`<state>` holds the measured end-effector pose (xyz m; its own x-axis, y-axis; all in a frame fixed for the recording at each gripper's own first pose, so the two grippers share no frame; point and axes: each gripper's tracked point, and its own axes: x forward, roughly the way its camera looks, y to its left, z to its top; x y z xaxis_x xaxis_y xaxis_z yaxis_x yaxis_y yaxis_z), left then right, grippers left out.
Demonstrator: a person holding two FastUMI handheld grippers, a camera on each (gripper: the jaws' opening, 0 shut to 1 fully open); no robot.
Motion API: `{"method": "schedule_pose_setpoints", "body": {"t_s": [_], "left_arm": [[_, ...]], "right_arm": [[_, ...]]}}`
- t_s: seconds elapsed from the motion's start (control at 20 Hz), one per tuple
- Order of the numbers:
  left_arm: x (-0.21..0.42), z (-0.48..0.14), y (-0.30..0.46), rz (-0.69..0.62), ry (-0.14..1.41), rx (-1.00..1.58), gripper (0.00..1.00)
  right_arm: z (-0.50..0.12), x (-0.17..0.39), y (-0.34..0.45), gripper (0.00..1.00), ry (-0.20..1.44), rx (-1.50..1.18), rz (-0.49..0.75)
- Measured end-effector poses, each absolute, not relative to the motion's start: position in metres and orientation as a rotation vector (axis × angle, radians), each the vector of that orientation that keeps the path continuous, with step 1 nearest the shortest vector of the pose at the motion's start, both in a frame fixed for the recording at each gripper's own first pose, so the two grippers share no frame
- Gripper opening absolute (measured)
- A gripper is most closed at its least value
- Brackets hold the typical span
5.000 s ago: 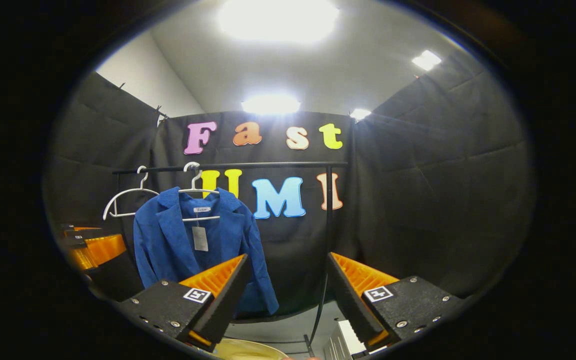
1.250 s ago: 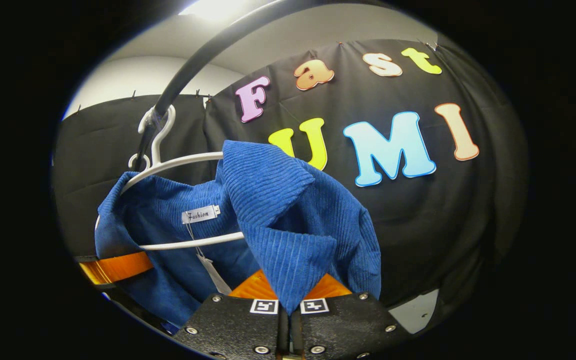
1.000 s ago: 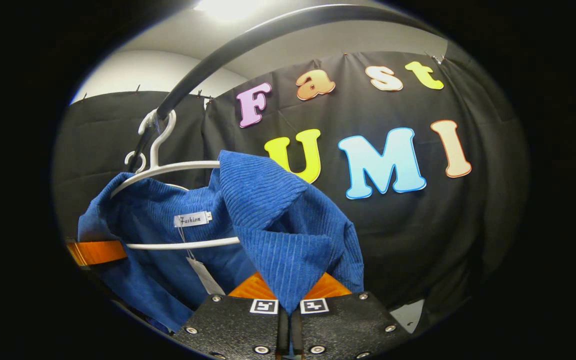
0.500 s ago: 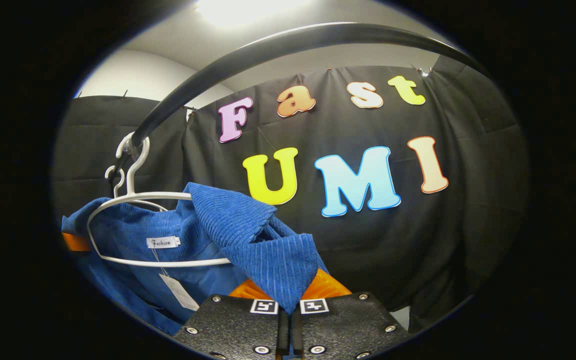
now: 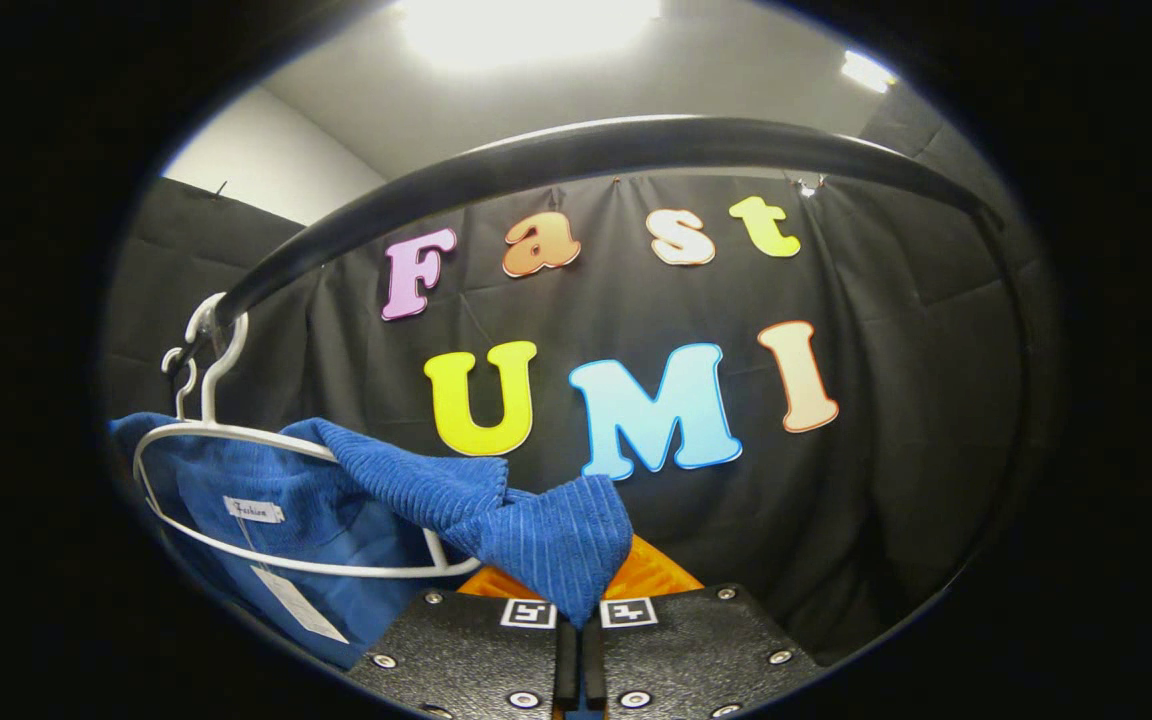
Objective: Grasp the clothes on the hanger with both hands and then place them into the laundry hamper below.
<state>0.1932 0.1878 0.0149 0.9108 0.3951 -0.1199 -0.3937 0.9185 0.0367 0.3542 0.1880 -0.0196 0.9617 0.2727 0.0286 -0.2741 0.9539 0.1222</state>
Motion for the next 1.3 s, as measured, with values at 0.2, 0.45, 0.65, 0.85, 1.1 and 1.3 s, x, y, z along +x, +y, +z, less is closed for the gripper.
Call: {"method": "schedule_pose_setpoints", "body": {"t_s": [0.2,0.45,0.65,0.85,1.1,1.3], "left_arm": [[0.207,0.018,0.217,0.393,0.127,0.025,0.02],[0.228,0.021,0.239,0.36,0.127,0.046,0.03],[0.232,0.012,0.244,0.317,0.138,0.033,0.03],[0.242,0.011,0.246,0.26,0.154,0.04,0.0],[0.259,-0.003,0.252,0.223,0.189,0.044,0.03],[0.273,-0.028,0.253,0.18,0.227,-0.004,0.03]], "right_arm": [[-0.017,0.376,0.189,0.03,-0.03,0.09,0.247],[-0.004,0.392,0.191,0.03,-0.089,0.063,0.22],[0.001,0.397,0.193,0.03,-0.127,0.031,0.21],[-0.006,0.408,0.193,0.03,-0.131,0.004,0.223],[-0.006,0.419,0.196,0.03,-0.16,-0.044,0.204],[-0.022,0.432,0.196,0.03,-0.122,-0.044,0.193]]}}
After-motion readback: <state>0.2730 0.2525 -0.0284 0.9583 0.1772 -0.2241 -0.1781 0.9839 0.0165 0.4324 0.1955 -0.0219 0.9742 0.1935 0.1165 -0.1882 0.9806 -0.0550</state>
